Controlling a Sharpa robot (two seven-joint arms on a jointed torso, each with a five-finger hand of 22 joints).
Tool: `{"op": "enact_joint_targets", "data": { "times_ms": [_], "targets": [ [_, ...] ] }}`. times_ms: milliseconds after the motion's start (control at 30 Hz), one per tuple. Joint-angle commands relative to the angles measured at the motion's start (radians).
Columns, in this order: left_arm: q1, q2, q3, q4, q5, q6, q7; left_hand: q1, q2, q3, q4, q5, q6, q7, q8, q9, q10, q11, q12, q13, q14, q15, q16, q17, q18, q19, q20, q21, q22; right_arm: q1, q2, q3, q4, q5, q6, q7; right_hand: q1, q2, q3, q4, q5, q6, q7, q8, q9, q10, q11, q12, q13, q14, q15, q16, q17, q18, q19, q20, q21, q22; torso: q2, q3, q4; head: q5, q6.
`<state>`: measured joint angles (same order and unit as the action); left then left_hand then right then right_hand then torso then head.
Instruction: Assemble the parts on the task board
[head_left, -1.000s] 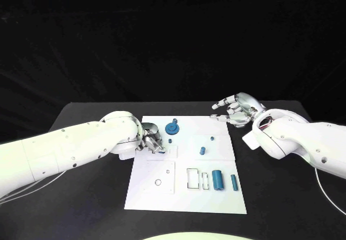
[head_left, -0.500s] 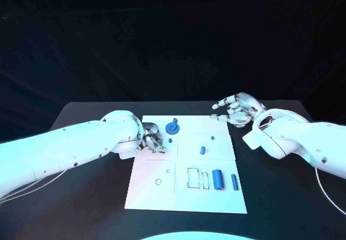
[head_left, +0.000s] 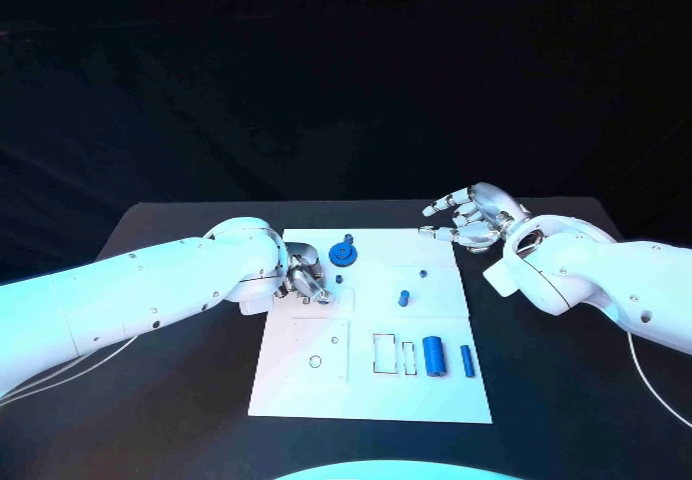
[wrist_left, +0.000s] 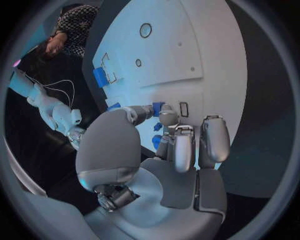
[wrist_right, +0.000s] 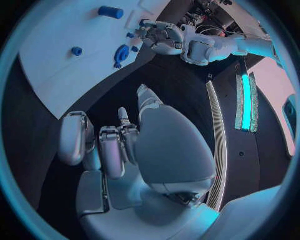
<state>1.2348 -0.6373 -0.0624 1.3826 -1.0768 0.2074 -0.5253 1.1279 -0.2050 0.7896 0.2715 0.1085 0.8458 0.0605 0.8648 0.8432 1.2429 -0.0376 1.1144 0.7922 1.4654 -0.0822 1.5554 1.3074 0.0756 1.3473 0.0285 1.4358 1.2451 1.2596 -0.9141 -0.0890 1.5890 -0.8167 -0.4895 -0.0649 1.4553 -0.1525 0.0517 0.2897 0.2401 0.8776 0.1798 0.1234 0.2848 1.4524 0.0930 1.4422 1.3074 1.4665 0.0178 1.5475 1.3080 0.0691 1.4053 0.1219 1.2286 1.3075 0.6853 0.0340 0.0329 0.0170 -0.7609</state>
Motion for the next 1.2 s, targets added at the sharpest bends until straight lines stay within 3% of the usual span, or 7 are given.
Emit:
{"op": "enact_joint_targets", "data": {
  "times_ms": [33, 500, 1200],
  "targets": [
    [-0.004, 0.007, -0.003, -0.004, 0.008, 0.024, -0.003, -0.010, 0.004, 0.175, -0.170, 0.006, 0.038, -0.032, -0.005, -0.002, 0.010, -0.001, 0.006, 0.002, 0.099, -0.006, 0.006, 0.243, -0.007, 0.007, 0.003, 0.007, 0.002, -0.001, 0.000, 0.000, 0.000, -0.005, 0.009, 0.004, -0.006, -0.003, -0.001, 0.002, -0.001, 0.006, -0.002, -0.001, -0.001, -0.005, -0.001, -0.001, 0.120, 0.085, -0.001, -0.005, 0.185, 0.009, -0.003, -0.002, 0.000, 0.030, -0.001, 0.0002, 0.0007, -0.001, -0.001],
    [-0.004, 0.013, -0.004, -0.016, 0.001, 0.026, -0.003, -0.055, 0.027, 0.144, -0.150, -0.010, 0.055, -0.039, -0.008, 0.000, 0.021, -0.006, 0.007, 0.000, 0.100, -0.010, 0.008, 0.247, -0.008, 0.014, -0.002, 0.008, 0.009, -0.002, 0.000, 0.000, 0.000, -0.004, 0.009, 0.005, -0.009, -0.001, -0.001, 0.002, 0.000, 0.006, -0.002, -0.001, -0.001, -0.006, -0.001, -0.002, 0.119, 0.084, -0.001, -0.005, 0.184, 0.009, -0.003, -0.002, 0.000, 0.030, -0.001, -0.0007, 0.0011, 0.000, 0.002],
    [-0.004, 0.008, -0.003, -0.026, -0.015, 0.028, -0.001, -0.107, 0.029, 0.080, -0.107, -0.016, 0.066, -0.044, -0.014, 0.003, 0.026, -0.010, 0.013, 0.005, 0.101, -0.013, 0.009, 0.250, -0.010, 0.019, -0.005, 0.008, 0.015, -0.005, -0.001, 0.000, -0.002, -0.003, 0.007, 0.006, -0.019, 0.001, -0.004, 0.003, -0.001, 0.006, -0.002, -0.001, -0.002, -0.006, -0.001, -0.002, 0.119, 0.084, -0.001, -0.005, 0.184, 0.009, -0.003, -0.002, -0.002, 0.029, -0.001, -0.0004, 0.0007, 0.000, 0.003]
  ]
}}
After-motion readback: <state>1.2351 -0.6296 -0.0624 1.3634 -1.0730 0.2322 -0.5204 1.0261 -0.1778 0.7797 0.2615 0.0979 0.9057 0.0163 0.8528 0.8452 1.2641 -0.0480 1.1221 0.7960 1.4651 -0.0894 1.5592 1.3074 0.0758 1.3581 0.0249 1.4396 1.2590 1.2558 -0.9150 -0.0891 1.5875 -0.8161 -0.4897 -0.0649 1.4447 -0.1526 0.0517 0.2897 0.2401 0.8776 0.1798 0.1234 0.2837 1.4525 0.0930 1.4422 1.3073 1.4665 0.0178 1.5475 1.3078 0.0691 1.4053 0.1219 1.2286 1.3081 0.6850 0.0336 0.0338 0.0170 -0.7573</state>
